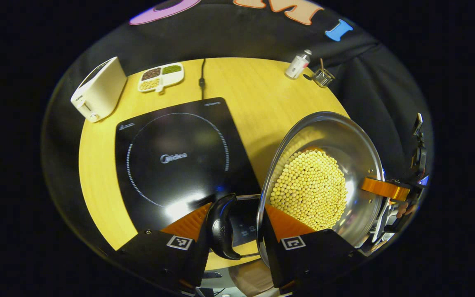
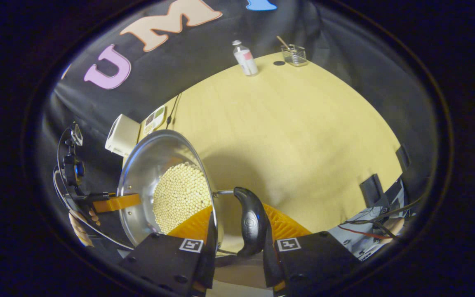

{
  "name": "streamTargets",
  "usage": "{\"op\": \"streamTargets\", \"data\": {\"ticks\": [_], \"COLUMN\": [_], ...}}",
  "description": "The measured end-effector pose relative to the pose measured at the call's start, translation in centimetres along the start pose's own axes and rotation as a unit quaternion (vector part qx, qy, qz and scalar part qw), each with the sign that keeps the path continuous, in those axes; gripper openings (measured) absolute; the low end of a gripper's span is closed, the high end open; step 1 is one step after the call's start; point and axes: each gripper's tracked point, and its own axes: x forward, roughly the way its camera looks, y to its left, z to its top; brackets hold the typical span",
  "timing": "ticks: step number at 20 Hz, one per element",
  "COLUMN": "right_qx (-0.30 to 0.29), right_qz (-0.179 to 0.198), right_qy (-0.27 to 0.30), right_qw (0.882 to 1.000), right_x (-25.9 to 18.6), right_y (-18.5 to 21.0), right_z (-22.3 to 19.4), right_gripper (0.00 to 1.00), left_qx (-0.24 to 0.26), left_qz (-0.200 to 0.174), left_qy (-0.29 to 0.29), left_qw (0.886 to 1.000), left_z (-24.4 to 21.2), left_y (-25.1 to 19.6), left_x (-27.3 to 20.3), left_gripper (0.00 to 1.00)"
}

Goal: First push the handle of the pot to place it horizontally, then grasp the pot with both hands and set it on the induction cooktop.

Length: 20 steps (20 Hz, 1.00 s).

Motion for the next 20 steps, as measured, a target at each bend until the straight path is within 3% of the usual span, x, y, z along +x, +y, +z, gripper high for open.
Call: {"op": "streamTargets", "data": {"ticks": [12,20], "right_qx": [-0.064,-0.069], "right_qz": [0.025,0.045], "right_qy": [0.021,0.031], "right_qw": [0.997,0.996], "right_x": [5.5,9.3], "right_y": [13.0,17.2], "right_z": [0.9,1.6], "right_gripper": [0.46,0.46], "left_qx": [-0.055,-0.068], "left_qz": [0.043,0.081], "left_qy": [-0.033,-0.047], "left_qw": [0.997,0.993], "left_z": [0.5,2.0], "left_y": [12.9,17.6], "left_x": [-2.6,-2.5], "left_gripper": [0.64,0.63]}}
